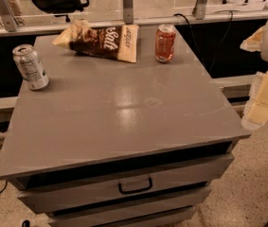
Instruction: Knock coke can over
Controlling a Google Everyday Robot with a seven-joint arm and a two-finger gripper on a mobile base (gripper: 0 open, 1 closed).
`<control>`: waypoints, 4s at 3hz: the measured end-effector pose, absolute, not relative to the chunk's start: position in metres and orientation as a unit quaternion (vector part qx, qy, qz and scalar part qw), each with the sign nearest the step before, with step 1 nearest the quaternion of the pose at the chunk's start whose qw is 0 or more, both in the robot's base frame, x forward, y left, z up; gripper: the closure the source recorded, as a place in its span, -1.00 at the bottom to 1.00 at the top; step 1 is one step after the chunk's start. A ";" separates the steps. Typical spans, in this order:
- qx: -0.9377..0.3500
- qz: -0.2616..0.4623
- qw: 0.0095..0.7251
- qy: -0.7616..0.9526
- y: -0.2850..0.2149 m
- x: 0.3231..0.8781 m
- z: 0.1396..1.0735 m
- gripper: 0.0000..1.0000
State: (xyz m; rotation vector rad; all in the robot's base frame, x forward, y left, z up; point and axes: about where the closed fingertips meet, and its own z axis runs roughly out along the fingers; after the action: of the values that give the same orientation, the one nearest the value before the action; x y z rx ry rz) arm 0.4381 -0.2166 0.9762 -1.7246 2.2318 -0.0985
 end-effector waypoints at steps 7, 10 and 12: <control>-0.548 0.143 0.450 0.690 -0.204 0.585 1.026 -1.00; -0.392 0.134 0.594 0.689 -0.207 0.727 1.006 -1.00; -0.385 0.165 0.599 0.682 -0.193 0.735 0.997 -1.00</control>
Offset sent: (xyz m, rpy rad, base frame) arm 0.0700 -0.0044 0.0461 0.3384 -0.0432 0.0155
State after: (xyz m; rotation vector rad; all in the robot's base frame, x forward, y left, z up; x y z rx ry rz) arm 0.7346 -0.1927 0.9967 -0.8937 1.5823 0.3836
